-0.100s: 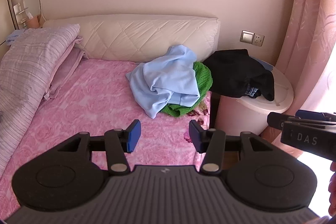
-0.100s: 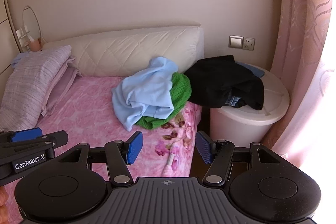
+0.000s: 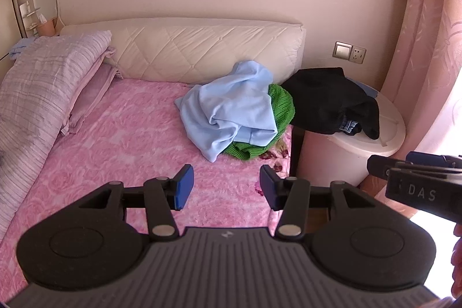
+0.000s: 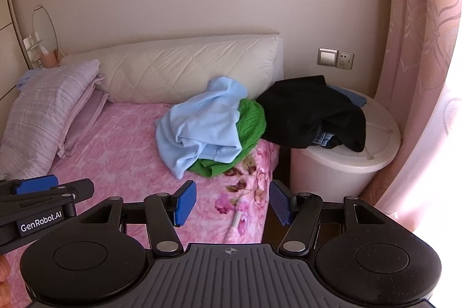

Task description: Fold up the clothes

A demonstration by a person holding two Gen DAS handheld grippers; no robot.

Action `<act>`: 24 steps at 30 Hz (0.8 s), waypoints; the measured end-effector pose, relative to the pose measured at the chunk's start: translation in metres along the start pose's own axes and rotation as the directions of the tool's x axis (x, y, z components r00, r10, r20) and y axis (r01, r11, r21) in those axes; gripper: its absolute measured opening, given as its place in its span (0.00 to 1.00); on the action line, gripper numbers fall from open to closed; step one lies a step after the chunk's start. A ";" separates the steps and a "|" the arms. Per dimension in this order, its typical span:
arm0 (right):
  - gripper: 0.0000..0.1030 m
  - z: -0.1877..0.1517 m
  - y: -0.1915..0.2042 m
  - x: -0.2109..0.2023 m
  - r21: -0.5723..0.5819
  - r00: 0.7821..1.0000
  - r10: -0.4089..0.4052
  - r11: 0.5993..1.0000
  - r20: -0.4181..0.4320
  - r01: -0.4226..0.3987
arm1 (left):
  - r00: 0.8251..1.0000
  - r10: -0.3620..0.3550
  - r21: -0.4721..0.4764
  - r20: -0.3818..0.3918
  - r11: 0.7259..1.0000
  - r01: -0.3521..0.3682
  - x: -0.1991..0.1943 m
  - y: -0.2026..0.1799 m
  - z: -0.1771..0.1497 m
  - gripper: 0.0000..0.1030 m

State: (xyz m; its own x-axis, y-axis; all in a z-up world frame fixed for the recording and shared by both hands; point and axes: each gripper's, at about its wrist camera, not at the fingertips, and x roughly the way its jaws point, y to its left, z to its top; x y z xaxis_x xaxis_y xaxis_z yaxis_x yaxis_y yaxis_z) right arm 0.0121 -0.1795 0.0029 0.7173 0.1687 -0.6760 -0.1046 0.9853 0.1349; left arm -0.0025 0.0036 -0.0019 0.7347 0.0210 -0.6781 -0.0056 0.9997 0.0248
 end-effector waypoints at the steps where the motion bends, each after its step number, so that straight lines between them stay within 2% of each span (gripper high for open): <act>1: 0.58 0.000 0.000 -0.001 -0.001 1.000 -0.001 1.000 0.002 0.001 | 1.000 -0.002 -0.001 -0.001 1.000 0.002 0.000 0.001 -0.001 0.45; 5: 0.58 0.007 0.009 0.001 -0.024 1.000 -0.021 0.999 -0.019 0.021 | 1.000 -0.008 -0.003 -0.004 1.000 0.008 -0.001 0.006 -0.005 0.45; 15: 0.58 0.004 0.016 0.009 -0.024 1.000 -0.010 1.000 0.005 0.011 | 0.999 -0.036 0.009 0.007 0.999 0.036 0.010 0.025 -0.036 0.45; 24: 0.58 0.001 0.023 0.005 -0.026 1.000 -0.022 0.999 0.018 0.022 | 0.998 -0.058 0.010 -0.007 0.998 0.058 0.012 0.034 -0.044 0.45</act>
State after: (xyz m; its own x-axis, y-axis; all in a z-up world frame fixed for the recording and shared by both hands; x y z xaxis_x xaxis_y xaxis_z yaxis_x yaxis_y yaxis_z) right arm 0.0135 -0.1557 0.0033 0.7315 0.1467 -0.6659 -0.1065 0.9892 0.1009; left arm -0.0236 0.0388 -0.0422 0.7289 -0.0367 -0.6837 0.0437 0.9990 -0.0070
